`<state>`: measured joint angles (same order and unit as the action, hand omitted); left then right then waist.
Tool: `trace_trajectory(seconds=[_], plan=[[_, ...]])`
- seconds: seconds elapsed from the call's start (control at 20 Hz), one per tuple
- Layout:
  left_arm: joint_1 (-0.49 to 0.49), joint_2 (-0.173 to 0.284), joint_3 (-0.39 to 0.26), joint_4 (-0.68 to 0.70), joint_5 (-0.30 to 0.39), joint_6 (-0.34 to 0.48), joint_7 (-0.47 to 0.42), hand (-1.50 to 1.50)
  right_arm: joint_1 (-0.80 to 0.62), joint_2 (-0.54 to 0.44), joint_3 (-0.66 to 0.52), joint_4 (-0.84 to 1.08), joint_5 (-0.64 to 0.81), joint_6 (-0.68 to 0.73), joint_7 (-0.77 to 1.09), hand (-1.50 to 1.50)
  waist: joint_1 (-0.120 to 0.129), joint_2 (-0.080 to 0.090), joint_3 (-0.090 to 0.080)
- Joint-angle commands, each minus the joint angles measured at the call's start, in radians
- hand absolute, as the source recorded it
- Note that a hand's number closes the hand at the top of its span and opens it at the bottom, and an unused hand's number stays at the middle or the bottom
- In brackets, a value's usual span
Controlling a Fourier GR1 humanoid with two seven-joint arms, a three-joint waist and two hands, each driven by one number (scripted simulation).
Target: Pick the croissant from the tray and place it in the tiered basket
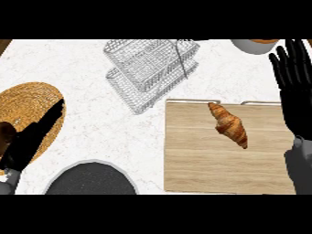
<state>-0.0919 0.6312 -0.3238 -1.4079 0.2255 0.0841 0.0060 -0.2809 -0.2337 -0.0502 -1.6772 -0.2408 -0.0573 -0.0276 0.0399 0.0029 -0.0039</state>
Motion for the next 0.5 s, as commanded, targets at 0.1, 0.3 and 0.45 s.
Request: trace_trajectory(seconds=[0.1,0.3,0.45], plan=[[-0.055,-0.02,0.014,-0.06,-0.053,0.048,-0.066,0.0,-0.145,0.021,0.165,-0.011,-0.149,0.277,0.013,1.5,0.017,-0.003,0.005],[-0.091,-0.028,0.018,-0.108,-0.085,0.082,-0.106,0.0,-0.206,-0.223,0.192,-0.018,0.183,0.277,0.055,1.5,-0.012,-0.029,-0.014],[-0.104,-0.086,-0.003,-0.142,-0.143,0.146,-0.113,0.0,-0.177,0.034,0.211,0.191,-0.058,0.229,0.142,-1.5,-0.016,0.003,0.004]])
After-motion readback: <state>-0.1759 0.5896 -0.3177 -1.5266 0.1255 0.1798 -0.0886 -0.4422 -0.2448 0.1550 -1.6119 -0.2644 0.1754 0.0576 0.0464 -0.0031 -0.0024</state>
